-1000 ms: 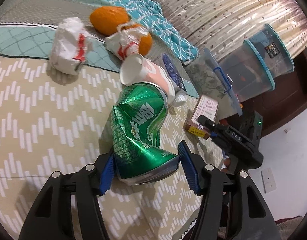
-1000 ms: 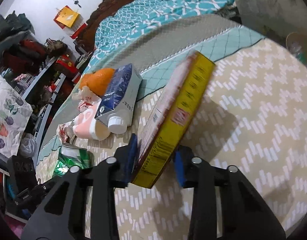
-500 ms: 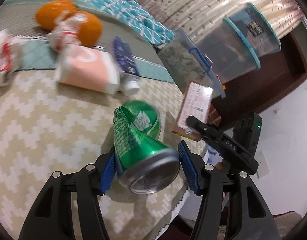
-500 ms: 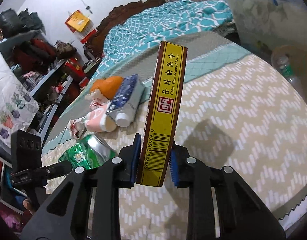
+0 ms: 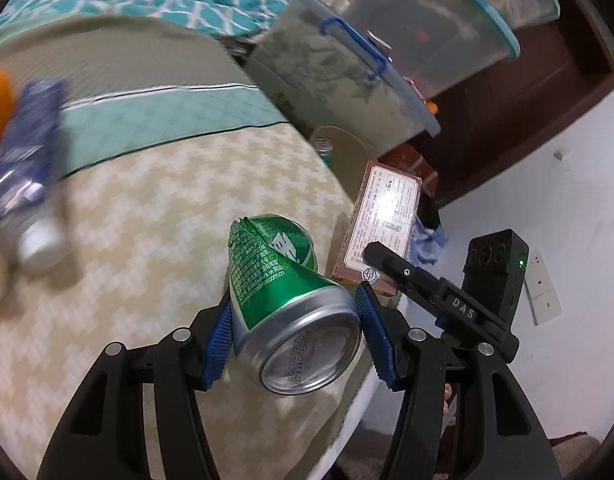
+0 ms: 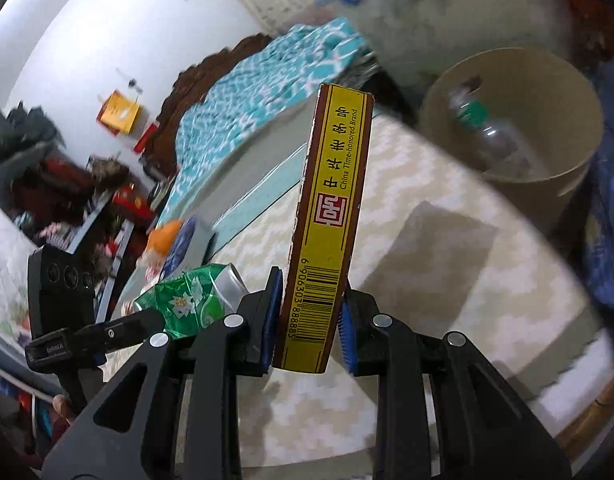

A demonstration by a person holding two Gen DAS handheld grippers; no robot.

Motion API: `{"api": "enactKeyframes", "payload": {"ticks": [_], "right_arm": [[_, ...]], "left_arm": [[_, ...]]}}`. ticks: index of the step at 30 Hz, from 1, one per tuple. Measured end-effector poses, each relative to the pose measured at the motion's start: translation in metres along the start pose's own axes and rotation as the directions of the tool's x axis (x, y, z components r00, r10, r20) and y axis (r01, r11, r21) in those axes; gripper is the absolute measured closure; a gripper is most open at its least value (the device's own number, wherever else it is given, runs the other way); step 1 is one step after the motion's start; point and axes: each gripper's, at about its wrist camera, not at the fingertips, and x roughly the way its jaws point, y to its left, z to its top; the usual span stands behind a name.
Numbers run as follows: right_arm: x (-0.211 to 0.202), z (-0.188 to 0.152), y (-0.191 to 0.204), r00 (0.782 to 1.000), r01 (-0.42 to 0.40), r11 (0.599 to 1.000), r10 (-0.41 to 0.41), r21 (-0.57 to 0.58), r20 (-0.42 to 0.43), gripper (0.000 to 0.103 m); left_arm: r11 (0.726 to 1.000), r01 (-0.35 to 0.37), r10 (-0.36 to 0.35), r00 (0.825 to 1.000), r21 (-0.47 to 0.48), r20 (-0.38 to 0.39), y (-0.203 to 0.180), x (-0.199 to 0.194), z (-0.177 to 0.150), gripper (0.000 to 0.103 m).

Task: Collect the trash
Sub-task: 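Carry the can and box over the beige bin and open both grippers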

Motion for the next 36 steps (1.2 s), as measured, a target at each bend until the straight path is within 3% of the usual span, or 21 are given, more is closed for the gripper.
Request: {"api": "enactKeyframes", "payload": {"ticks": [9,15,16,17,18,23,29,36], "right_arm": [[-0.023,0.055,-0.059,0.987,0.114,0.992,-0.118,0.047,0.107,0.075],[-0.01,0.083,-0.094,0.97,0.223,0.971,-0.231,0.09,0.081,0.072],[-0.008,0.085,-0.099,0.968,0.23,0.968,-0.238,0.104,0.072,0.061],[-0.009,0.086,-0.103,0.966,0.23,0.964,-0.242,0.134,0.085,0.034],[-0.013,0.085,-0.103,0.963,0.228,0.962,-0.246,0.151,0.113,0.022],[-0.038,0.075,-0.098,0.937,0.241,0.959,-0.269,0.146,0.222,0.023],[-0.026,0.068,-0.073,0.959,0.177,0.977,-0.198,0.118,0.203,0.03],[0.032,0.051,-0.007,0.995,0.076,0.997,-0.076,-0.002,0.066,0.037]], "left_arm": [[0.996,0.03,-0.023,0.997,0.089,-0.075,-0.056,0.081,0.07,0.048],[0.991,0.061,-0.05,0.995,0.122,-0.091,-0.095,0.141,0.128,0.046],[0.991,0.061,-0.049,0.994,0.118,-0.096,-0.1,0.152,0.136,0.042],[0.993,0.045,-0.034,0.994,0.11,-0.104,-0.103,0.16,0.141,0.022],[0.995,0.011,-0.001,0.995,0.096,-0.102,-0.105,0.167,0.144,0.016],[0.996,0.013,-0.004,0.995,0.087,-0.101,-0.097,0.163,0.129,0.016],[0.999,0.002,0.002,0.995,0.049,-0.098,-0.059,0.118,0.091,0.018],[0.995,-0.068,0.07,0.997,0.068,-0.03,-0.012,0.017,0.019,0.018]]}}
